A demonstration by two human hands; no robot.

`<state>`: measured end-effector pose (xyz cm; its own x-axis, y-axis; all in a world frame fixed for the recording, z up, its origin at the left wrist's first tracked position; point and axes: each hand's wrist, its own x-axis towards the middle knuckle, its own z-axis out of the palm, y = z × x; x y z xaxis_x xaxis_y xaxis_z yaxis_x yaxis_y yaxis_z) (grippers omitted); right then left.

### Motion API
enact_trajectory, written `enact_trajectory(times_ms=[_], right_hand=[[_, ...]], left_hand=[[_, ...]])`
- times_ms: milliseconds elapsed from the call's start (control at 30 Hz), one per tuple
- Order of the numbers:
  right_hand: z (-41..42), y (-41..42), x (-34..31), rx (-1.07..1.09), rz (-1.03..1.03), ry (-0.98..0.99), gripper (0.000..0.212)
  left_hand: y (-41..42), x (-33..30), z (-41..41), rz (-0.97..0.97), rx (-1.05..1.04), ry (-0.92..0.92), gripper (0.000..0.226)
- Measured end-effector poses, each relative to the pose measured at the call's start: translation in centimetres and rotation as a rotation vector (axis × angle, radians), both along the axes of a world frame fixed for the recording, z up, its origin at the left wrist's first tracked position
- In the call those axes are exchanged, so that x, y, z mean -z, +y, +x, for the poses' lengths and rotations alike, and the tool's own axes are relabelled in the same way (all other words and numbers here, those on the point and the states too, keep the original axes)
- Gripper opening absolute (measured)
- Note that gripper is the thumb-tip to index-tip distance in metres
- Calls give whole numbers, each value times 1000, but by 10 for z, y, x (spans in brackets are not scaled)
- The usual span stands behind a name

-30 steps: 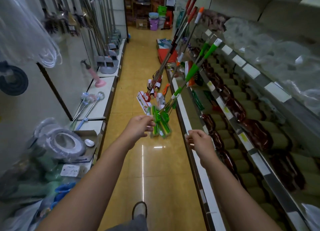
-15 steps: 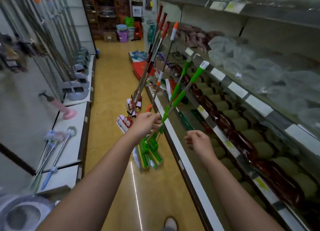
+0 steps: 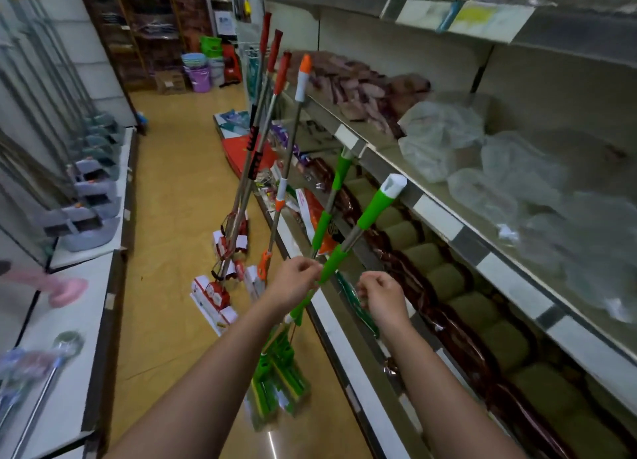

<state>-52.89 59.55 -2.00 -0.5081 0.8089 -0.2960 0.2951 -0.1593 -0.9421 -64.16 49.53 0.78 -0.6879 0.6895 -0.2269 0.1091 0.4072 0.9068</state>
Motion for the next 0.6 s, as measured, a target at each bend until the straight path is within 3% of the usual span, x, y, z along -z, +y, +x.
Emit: enact_trajectory(times_ms=[67,333,467,533,600], right_hand=[[-23,27,1,32,17,-9,14],[-93,90,10,106,6,72,49],[-110,103,21,120,45,58,50],[-115,107,24,138,67,79,47],[-120,109,24,163,81,107,46]], left_hand=[[30,9,-19,-55,13,58,27],[112,54,-62,-234,111,116,51],[134,74,-78,-249,185,167,64],[142,84,-85,-263,219,183,60],[148,92,-90,-263,220,180,41]])
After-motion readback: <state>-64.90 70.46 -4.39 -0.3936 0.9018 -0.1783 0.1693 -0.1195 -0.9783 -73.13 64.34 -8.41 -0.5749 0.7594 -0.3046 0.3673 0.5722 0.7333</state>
